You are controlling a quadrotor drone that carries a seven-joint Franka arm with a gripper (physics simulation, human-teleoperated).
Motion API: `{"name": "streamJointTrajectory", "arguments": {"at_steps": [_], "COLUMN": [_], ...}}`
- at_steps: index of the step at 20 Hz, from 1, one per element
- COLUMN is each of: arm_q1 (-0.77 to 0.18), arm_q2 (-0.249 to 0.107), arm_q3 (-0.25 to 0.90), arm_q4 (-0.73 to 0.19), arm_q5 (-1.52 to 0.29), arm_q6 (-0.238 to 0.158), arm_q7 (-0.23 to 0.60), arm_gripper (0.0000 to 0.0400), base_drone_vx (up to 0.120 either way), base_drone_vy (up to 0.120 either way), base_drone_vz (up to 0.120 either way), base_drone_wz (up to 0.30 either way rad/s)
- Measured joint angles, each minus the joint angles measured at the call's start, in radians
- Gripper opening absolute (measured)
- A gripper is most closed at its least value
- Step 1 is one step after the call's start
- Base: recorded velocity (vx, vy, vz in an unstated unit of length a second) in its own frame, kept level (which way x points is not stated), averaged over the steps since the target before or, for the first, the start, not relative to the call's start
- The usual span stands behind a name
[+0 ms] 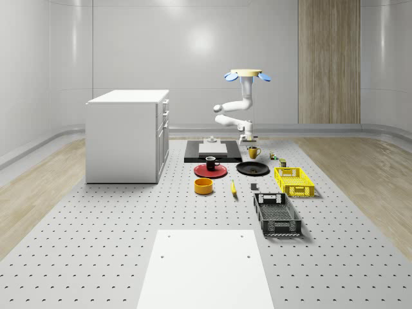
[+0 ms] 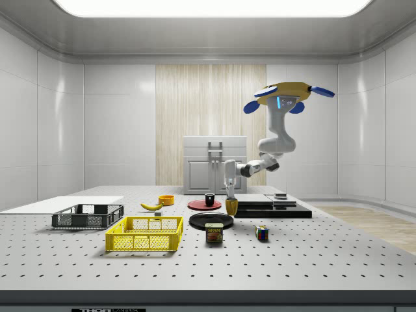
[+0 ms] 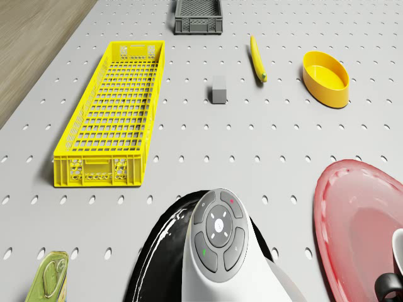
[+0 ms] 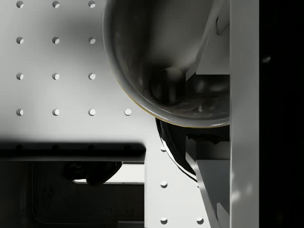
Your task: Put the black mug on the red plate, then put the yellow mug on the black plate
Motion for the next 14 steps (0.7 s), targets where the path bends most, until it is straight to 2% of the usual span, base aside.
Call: {"name": "streamJointTrajectory", "arguments": {"at_steps": [1, 14], "arm_q1": [0.000, 0.000], "arm_q2": [0.000, 0.000], "arm_q3": [0.000, 0.000], "arm_q4": [0.000, 0.000], "arm_q5": [0.000, 0.000], "arm_q6": [0.000, 0.000], "arm_q7": [0.000, 0.000], "arm_gripper": [0.0110, 0.0110], "base_drone_vx": [0.120, 0.120], "base_drone_vy": [-0.120, 0.000], "base_drone_vz": [0.000, 0.000], "base_drone_wz": [0.000, 0.000]}}
